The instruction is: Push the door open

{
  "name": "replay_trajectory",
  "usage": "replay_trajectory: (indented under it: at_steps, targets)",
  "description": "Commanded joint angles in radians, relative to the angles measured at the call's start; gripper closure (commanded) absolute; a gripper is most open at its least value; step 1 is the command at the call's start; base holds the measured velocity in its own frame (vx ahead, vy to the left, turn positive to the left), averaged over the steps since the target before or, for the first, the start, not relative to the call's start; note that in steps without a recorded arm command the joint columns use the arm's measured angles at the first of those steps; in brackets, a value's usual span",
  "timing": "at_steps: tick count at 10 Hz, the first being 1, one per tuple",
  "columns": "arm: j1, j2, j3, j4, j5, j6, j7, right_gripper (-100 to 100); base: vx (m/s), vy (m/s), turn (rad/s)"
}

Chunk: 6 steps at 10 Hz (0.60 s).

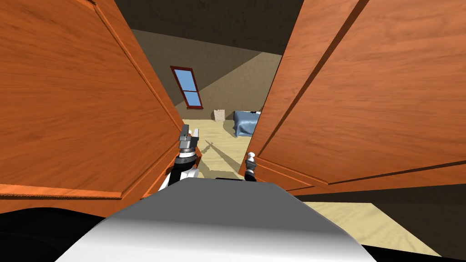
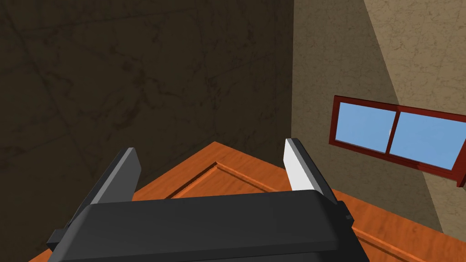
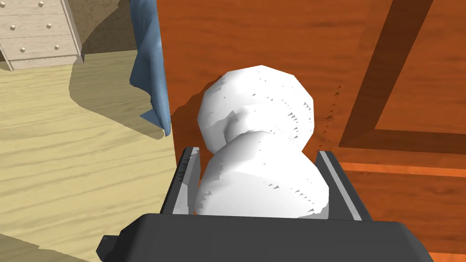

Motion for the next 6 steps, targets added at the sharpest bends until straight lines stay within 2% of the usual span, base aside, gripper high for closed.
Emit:
replay_trajectory:
  at_steps: [1,3,4,5,6]
  targets:
    - [-0.001,0.006,-0.022,-0.007,-0.009,-0.008,0.004,100,0.168,0.036,-0.061]
    - [-0.003,0.018,-0.034,-0.006,-0.014,-0.010,0.006,100,0.174,0.029,-0.040]
    - [0.005,0.016,-0.028,-0.010,-0.013,-0.002,0.010,100,0.083,0.019,-0.022]
    - [0.003,-0.014,-0.046,-0.012,-0.023,-0.008,0.014,100,0.123,0.028,-0.022]
    - [0.003,-0.023,-0.054,-0.012,-0.027,-0.011,0.016,100,0.177,0.029,-0.061]
